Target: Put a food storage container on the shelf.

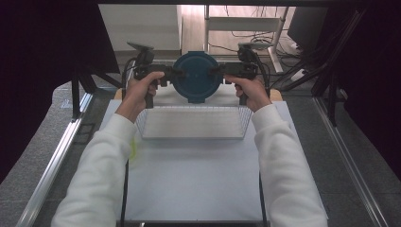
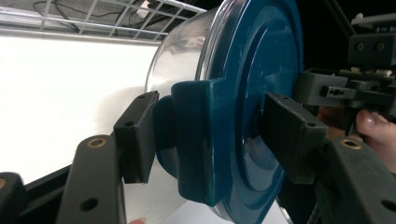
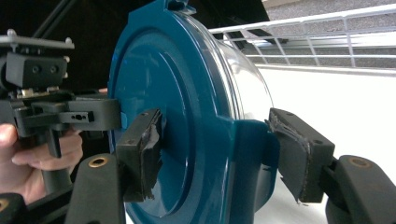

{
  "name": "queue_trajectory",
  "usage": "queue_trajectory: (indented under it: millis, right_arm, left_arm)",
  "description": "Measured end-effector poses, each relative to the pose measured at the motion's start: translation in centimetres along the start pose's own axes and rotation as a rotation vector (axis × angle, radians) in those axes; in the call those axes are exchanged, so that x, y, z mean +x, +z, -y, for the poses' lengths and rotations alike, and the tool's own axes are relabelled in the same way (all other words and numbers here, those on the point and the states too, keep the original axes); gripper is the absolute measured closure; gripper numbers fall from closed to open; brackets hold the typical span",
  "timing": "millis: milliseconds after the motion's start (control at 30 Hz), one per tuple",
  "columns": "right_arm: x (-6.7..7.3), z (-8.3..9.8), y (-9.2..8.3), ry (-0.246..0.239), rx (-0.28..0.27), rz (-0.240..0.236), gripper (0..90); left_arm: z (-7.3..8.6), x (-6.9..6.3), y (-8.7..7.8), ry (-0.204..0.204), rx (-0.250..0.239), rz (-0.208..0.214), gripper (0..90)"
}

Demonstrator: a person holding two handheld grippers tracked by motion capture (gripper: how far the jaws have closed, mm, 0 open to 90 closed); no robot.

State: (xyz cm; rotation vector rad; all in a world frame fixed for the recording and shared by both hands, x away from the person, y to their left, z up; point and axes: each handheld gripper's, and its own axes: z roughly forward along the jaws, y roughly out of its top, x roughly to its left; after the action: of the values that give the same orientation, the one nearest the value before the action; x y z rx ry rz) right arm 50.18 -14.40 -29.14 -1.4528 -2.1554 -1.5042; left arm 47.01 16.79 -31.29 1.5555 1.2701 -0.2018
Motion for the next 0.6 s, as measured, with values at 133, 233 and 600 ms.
queue_trajectory:
  millis: [133, 233, 600]
  right_arm:
    - [-0.2, -0.2, 0.3, 0.028, 0.001, 0.011, 36.2]
    - [-0.8, -0.4, 0.6, 0.065, 0.01, 0.005, 35.7]
    - [-2.3, -0.7, 1.6, 0.157, 0.042, -0.011, 34.1]
  left_arm:
    - [-0.2, 0.6, 0.3, -0.041, -0.008, 0.011, 38.3]
    - [-0.4, 0.7, 0.7, -0.059, -0.025, 0.006, 38.0]
    - [-0.6, 2.5, 1.7, -0.164, -0.052, 0.032, 38.3]
